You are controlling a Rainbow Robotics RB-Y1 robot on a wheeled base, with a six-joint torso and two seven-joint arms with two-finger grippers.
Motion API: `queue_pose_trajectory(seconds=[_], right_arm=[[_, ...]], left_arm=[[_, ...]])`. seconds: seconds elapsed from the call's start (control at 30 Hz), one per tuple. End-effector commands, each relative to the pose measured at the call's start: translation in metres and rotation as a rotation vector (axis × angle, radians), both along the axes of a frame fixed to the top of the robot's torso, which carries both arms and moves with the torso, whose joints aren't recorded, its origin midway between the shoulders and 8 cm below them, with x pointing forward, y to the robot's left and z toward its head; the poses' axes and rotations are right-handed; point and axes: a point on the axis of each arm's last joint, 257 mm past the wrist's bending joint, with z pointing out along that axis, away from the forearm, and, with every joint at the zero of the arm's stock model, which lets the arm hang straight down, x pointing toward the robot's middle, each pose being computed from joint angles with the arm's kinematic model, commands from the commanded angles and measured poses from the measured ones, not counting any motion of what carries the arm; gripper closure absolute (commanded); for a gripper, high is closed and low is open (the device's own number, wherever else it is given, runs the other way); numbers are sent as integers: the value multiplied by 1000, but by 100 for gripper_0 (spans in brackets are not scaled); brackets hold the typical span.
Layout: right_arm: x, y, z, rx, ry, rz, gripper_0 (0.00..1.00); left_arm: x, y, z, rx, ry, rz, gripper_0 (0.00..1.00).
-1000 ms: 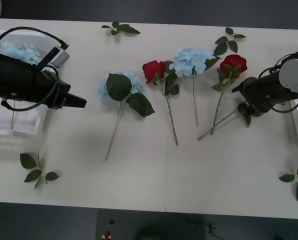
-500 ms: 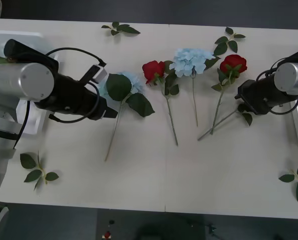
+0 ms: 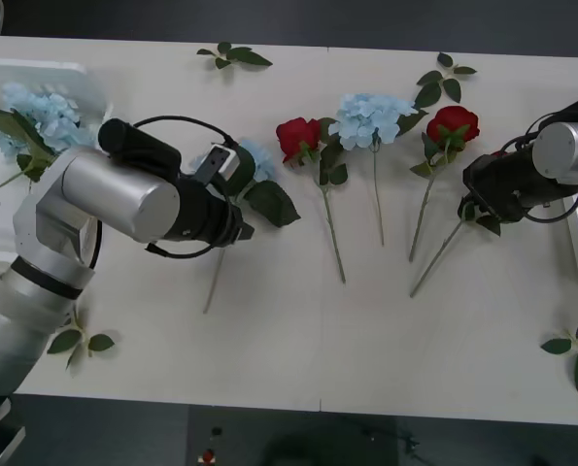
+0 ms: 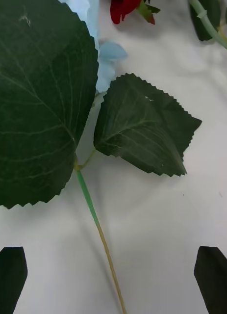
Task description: Put the red flowers into the right box and the blue flowers into the left box
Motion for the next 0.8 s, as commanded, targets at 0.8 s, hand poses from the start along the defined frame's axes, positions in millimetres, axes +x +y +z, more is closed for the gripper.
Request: queue_pose_trajectory(seconds=[0.8], right_arm=[[33,-99,209,-425,-299,354,100]], left_arm=[[2,5,-38,113,-55,119,0]])
